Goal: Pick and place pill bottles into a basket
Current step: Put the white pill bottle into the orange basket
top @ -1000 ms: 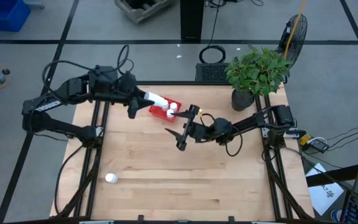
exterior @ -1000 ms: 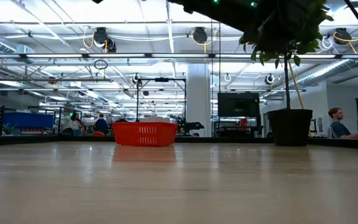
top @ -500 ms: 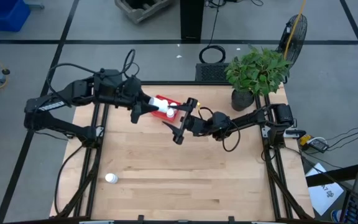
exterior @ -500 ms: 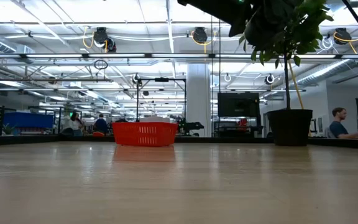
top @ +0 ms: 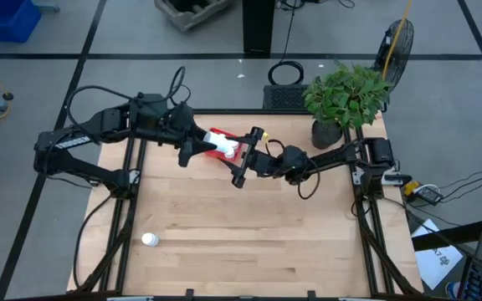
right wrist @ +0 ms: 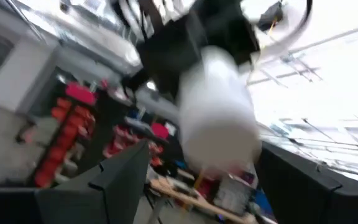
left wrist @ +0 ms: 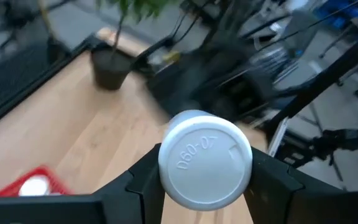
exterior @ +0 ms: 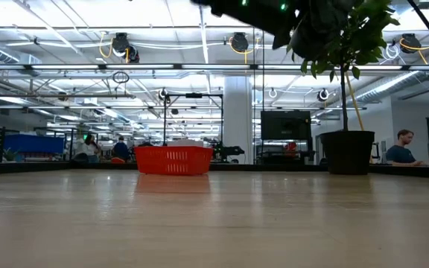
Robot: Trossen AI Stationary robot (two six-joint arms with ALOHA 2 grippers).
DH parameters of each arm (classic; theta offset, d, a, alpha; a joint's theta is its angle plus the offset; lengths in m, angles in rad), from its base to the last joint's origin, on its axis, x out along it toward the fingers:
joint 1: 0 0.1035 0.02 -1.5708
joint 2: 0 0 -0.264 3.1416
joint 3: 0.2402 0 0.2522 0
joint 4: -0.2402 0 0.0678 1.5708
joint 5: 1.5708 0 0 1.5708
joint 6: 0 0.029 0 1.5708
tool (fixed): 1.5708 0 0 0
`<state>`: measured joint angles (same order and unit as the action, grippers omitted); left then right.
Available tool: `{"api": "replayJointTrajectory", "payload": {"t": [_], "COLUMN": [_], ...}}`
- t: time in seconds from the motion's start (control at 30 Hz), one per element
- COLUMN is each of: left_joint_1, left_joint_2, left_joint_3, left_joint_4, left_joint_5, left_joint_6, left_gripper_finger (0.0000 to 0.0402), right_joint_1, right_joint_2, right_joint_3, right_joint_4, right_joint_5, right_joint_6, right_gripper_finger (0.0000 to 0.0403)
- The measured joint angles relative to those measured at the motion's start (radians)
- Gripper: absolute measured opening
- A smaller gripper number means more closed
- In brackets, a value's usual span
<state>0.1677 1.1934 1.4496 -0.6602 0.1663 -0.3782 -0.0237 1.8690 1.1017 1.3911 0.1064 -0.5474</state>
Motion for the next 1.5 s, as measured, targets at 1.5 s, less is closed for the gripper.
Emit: {"api": "replayJointTrajectory", "payload": {"t": [1.5], "left_joint_1": [0.0], "left_joint_2": [-0.003], "left_joint_3": [0.001], "left_joint_4": [-0.041], "left_joint_5": [0.002], "left_joint_6": [0.013], "left_gripper_finger": [0.0175], "right_joint_1": [-0.008], "right_joint_2": [0.002], "right_joint_3": [-0.002], "right_joint_4": [0.027], "right_joint_5": [-0.005], "right_joint_6": [-0.041], "right_gripper_finger": [0.0163]}}
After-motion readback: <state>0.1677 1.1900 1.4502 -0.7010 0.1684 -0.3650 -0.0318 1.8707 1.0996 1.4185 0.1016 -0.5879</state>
